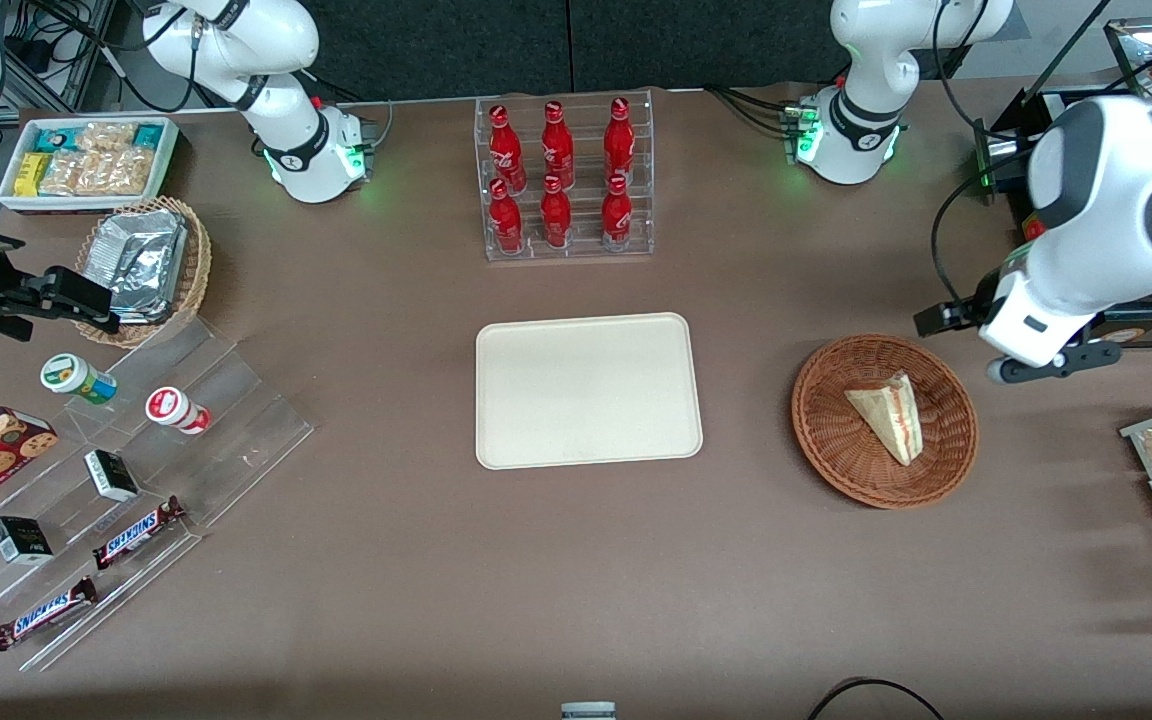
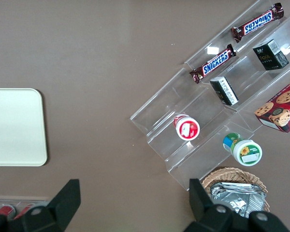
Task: Place sandwich from basket to tray
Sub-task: 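Lower the open left gripper over the sandwich in the wicker basket, then close the left gripper on the wrapped sandwich's crust edge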
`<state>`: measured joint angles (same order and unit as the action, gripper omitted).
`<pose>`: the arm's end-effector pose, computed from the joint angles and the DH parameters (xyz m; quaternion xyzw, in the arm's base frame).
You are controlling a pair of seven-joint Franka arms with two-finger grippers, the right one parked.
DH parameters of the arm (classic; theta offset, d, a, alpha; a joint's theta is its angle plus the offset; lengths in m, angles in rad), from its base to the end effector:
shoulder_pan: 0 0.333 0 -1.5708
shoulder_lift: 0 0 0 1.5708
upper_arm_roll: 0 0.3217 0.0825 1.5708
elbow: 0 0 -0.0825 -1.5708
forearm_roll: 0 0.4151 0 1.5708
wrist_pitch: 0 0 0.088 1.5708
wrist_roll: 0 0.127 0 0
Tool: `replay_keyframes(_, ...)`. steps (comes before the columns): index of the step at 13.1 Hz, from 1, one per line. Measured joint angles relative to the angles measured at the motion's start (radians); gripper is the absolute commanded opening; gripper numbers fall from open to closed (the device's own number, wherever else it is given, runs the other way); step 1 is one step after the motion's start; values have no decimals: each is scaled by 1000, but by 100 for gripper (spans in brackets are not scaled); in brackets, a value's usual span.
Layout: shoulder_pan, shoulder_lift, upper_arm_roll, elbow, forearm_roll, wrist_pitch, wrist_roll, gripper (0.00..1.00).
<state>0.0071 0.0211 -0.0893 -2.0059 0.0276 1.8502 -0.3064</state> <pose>0.5609 -0.0434 0.4037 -0.9903 -0.1064 0.0843 0.0288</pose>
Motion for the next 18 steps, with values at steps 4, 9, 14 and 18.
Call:
replay_keyframes(4, 13, 13, 1, -110, 0, 177, -113, 100)
replay_keyframes(9, 13, 86, 2, -186, 0, 409, -227, 100)
replay_keyframes(14, 13, 161, 1, -202, 0, 539, -284, 100)
replay_keyframes(18, 13, 205, 0, -205, 0, 567, -296, 100)
